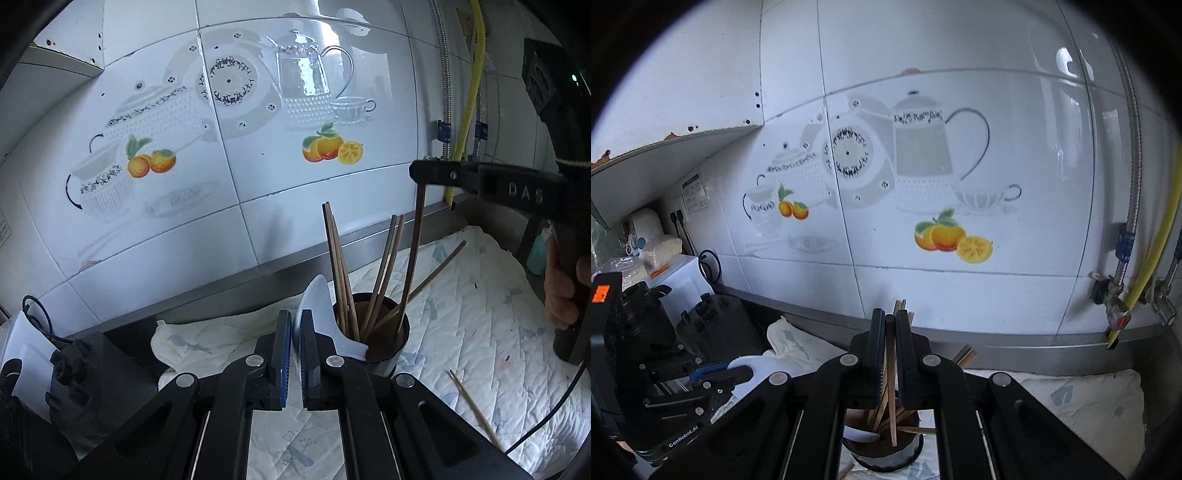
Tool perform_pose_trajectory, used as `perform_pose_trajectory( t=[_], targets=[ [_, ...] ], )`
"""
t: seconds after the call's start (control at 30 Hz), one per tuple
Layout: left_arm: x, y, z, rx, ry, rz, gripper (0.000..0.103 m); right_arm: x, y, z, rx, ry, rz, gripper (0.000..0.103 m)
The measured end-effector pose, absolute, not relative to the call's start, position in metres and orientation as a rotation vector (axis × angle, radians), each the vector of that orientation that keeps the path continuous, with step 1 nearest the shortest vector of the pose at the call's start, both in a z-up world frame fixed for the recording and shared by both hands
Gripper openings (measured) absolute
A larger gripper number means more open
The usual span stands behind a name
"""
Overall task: Organize utensils
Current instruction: 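Lower the spoon and chopstick into the black holder and open both tools, then move both open tools back over the last two chopsticks on the cloth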
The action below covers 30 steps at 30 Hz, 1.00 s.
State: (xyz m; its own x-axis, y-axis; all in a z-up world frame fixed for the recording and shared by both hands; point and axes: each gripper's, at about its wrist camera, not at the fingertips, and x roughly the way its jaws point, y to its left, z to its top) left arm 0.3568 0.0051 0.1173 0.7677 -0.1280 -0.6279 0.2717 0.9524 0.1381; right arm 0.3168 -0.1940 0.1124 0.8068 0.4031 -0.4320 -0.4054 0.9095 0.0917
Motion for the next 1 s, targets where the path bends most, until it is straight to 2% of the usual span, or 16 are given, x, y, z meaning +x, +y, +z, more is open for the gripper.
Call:
perform_pose_trajectory(
  t=[0.03,0.07,0.1,0.13,0.17,0.2,0.23,0.27,0.3,0.37,0.67,1.0],
  targets=[
    [0.362,0.003,0.118,0.215,0.672,-0.223,0.007,0.320,-0.193,0.108,-0.009,0.476,0.427,0.008],
    [0.366,0.002,0.118,0.202,0.677,-0.224,0.015,0.322,-0.192,0.105,-0.016,0.491,0.425,0.008],
    [0.369,0.000,0.119,0.189,0.678,-0.223,0.034,0.324,-0.192,0.102,-0.022,0.505,0.426,0.008],
    [0.372,0.000,0.120,0.173,0.675,-0.217,0.047,0.325,-0.192,0.099,-0.030,0.512,0.424,0.008],
    [0.373,0.000,0.122,0.157,0.656,-0.204,0.068,0.326,-0.192,0.098,-0.039,0.513,0.416,0.008],
    [0.373,0.000,0.125,0.152,0.637,-0.197,0.073,0.325,-0.192,0.097,-0.050,0.510,0.407,0.010],
    [0.372,0.000,0.127,0.151,0.623,-0.193,0.073,0.324,-0.193,0.098,-0.056,0.508,0.404,0.012],
    [0.370,-0.001,0.129,0.151,0.618,-0.194,0.073,0.323,-0.194,0.098,-0.061,0.501,0.401,0.019],
    [0.369,-0.002,0.129,0.150,0.619,-0.192,0.073,0.320,-0.196,0.099,-0.066,0.492,0.395,0.032],
    [0.362,-0.005,0.129,0.163,0.616,-0.192,0.073,0.314,-0.199,0.102,-0.075,0.476,0.390,0.043],
    [0.302,-0.002,0.118,0.169,0.624,-0.185,0.077,0.262,-0.222,0.094,-0.082,0.486,0.378,0.046],
    [0.218,0.003,0.075,0.128,0.687,-0.218,0.078,0.181,-0.238,0.043,-0.068,0.592,0.392,0.050]
  ],
)
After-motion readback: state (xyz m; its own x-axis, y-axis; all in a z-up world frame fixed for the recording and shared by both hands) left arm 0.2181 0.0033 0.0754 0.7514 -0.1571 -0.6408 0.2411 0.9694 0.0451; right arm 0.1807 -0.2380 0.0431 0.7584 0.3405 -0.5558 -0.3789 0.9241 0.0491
